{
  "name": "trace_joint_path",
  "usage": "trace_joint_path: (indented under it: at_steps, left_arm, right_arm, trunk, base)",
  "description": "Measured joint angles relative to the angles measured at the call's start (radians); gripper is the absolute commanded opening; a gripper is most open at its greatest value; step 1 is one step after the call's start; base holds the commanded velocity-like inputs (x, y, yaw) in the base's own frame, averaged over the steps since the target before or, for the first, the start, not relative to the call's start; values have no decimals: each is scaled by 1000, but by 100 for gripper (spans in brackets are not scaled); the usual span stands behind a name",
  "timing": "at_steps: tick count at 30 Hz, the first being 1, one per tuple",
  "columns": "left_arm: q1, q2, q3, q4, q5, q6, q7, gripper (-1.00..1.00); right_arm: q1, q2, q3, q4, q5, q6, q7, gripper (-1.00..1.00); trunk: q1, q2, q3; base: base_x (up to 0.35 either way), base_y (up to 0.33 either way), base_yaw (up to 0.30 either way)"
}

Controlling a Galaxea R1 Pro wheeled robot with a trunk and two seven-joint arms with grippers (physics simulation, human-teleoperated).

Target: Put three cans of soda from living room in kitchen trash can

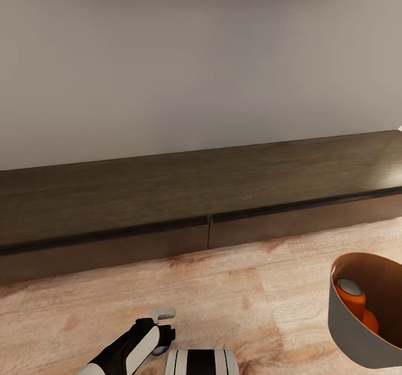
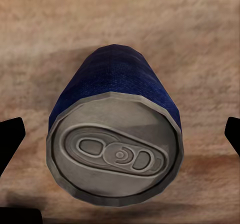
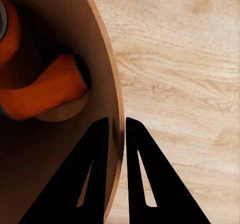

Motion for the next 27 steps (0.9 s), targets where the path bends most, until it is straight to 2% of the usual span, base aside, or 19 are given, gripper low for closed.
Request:
trace_joint_path:
  at_steps: [7, 17, 20, 27]
  left_arm:
    - [0, 0, 0, 0, 0, 0, 0, 100]
    - [0, 0, 1, -1, 0, 0, 0, 100]
    - [0, 0, 1, -1, 0, 0, 0, 100]
    - [0, 0, 1, -1, 0, 0, 0, 100]
  right_arm:
    - [1, 0, 1, -1, 1, 0, 0, -100]
    - [0, 0, 1, -1, 0, 0, 0, -100]
    - [1, 0, 1, -1, 1, 0, 0, -100]
    - [0, 0, 2, -1, 1, 0, 0, -100]
  trunk:
    - [3, -1, -23]
    - [3, -1, -23]
    - [4, -2, -35]
    - [4, -2, -35]
  base:
    - [0, 0, 0]
    - [0, 0, 0]
    - [0, 0, 0]
    - [0, 0, 0]
